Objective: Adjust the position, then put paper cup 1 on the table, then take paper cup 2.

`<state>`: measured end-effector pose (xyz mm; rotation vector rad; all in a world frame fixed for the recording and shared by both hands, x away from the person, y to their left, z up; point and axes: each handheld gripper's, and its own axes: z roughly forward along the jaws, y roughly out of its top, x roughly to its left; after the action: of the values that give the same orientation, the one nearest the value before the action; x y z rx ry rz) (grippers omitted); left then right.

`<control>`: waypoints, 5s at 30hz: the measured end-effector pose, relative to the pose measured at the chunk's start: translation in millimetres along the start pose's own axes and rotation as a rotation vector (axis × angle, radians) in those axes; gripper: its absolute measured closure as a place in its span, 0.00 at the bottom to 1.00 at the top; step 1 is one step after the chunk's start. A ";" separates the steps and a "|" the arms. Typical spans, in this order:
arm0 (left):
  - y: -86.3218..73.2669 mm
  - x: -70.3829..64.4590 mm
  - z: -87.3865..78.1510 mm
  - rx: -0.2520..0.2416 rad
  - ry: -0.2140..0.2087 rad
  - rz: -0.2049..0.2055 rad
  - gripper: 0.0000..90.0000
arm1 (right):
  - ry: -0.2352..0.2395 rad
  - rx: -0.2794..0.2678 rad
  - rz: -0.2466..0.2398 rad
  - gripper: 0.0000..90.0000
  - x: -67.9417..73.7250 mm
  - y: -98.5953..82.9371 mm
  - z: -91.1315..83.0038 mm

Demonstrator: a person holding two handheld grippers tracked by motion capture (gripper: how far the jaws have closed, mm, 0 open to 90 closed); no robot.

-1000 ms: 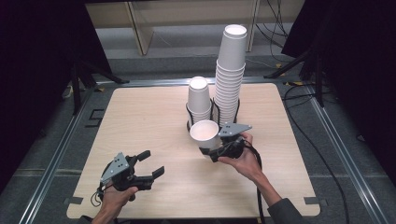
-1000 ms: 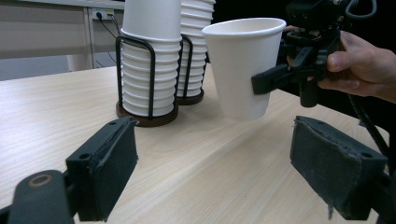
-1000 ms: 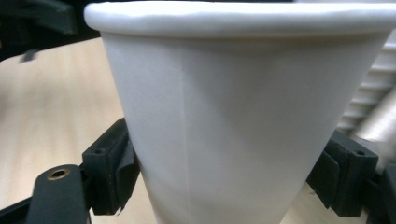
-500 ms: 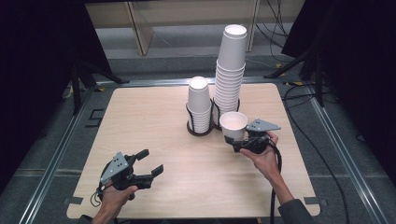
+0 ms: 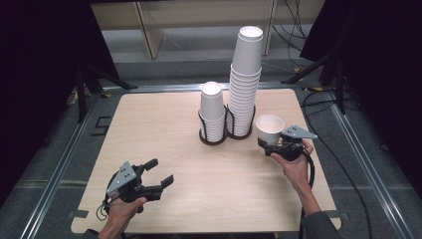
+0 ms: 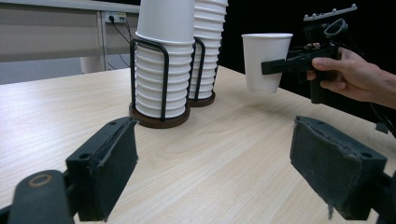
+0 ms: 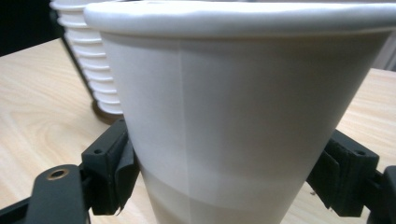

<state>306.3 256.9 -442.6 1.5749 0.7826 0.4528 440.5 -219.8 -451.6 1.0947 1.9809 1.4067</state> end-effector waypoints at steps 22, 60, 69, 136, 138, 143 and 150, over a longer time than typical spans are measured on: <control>0.4 0.2 -1.0 -0.006 0.000 0.003 0.16 | -0.092 0.051 0.021 0.22 -20.1 -12.7 15.3; -1.4 1.3 -0.2 0.025 0.017 0.026 0.16 | -0.091 0.201 0.136 0.18 6.2 -17.9 -37.2; -2.3 0.9 1.3 0.028 0.011 0.024 0.16 | -0.085 0.146 0.101 0.20 23.1 6.6 -59.3; -4.2 3.4 2.8 0.045 0.014 0.014 0.16 | 0.042 -0.026 0.023 0.17 35.3 192.8 -9.5; -4.7 3.5 3.2 0.048 0.011 0.013 0.16 | 0.037 -0.018 0.018 0.17 36.3 202.0 -5.5; -5.9 3.3 5.0 0.036 -0.002 0.012 0.16 | 0.016 -0.036 0.012 0.17 37.5 218.0 -0.6; -5.4 2.9 3.9 0.057 0.007 0.015 0.16 | 0.000 -0.065 0.035 0.17 30.3 232.8 2.7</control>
<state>309.7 256.3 -448.9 1.6336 0.7958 0.4504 503.0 -157.4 -234.1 1.1051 1.9110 1.4783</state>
